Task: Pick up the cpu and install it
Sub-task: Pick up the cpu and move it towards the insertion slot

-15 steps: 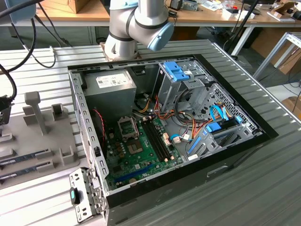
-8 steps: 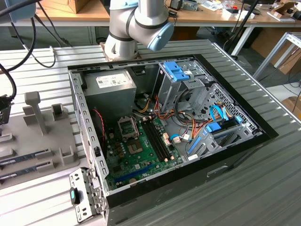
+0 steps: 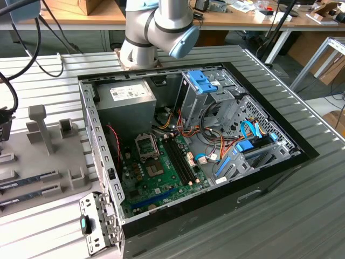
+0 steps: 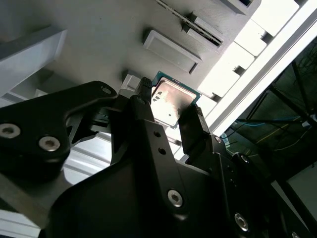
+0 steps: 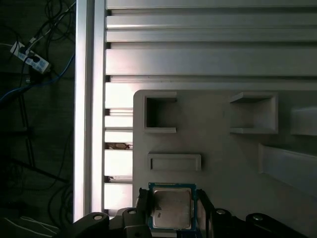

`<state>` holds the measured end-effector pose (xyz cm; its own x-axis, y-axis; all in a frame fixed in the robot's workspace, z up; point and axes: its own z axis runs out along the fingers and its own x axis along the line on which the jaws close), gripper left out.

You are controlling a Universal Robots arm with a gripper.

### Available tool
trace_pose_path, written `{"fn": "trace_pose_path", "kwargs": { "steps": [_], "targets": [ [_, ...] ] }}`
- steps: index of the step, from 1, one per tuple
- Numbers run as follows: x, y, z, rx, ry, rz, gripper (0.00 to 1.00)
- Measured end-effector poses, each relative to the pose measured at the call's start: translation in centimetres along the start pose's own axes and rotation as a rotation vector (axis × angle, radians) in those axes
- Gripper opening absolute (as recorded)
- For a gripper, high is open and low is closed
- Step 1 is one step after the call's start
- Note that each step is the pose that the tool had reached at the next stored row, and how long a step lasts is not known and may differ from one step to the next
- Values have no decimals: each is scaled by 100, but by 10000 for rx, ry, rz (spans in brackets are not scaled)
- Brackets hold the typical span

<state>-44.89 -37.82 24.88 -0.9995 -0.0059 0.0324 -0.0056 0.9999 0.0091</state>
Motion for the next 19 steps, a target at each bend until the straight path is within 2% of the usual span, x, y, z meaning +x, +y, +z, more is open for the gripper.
{"fn": "trace_pose_path", "kwargs": {
  "steps": [19],
  "targets": [
    [3, 1, -89, 4, 1, 0, 47]
  ]
}}
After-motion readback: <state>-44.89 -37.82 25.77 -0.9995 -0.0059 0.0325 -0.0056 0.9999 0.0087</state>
